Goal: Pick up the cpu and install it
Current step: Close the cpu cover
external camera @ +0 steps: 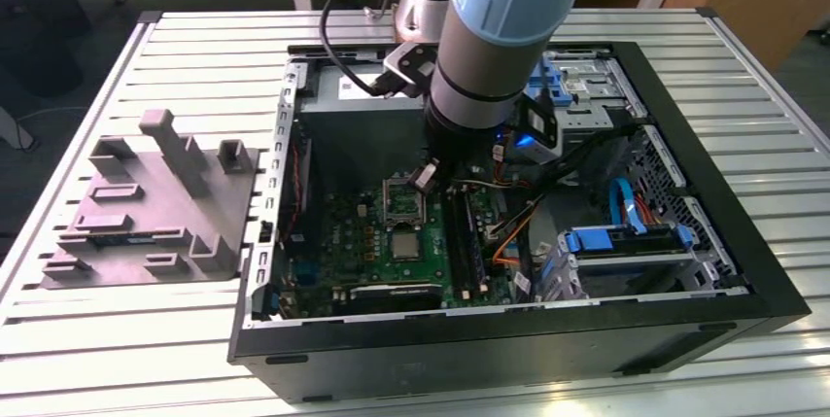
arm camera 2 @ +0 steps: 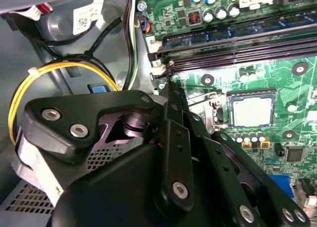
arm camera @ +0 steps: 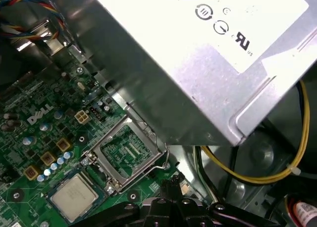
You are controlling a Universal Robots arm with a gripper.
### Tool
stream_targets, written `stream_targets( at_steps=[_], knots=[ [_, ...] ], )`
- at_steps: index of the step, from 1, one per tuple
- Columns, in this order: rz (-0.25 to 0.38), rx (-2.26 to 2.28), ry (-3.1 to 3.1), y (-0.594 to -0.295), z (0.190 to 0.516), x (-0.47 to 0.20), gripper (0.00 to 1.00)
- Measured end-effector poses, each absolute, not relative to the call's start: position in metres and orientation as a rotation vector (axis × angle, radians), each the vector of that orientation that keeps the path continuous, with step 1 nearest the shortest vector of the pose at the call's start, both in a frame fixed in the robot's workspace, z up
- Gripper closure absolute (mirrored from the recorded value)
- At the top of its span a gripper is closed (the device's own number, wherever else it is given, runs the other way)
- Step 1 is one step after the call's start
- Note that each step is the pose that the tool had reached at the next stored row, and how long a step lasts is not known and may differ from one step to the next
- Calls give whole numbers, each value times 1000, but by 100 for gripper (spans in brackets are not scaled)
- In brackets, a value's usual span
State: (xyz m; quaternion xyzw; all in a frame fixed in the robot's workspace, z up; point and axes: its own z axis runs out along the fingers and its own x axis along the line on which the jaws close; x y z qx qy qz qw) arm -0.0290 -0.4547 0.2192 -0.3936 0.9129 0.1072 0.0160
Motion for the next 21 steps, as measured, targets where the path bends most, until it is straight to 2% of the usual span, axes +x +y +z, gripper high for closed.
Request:
stream_targets(
  at_steps=[21],
  knots=[
    [336,-1253,2828,-438,207,-30,89]
  ],
)
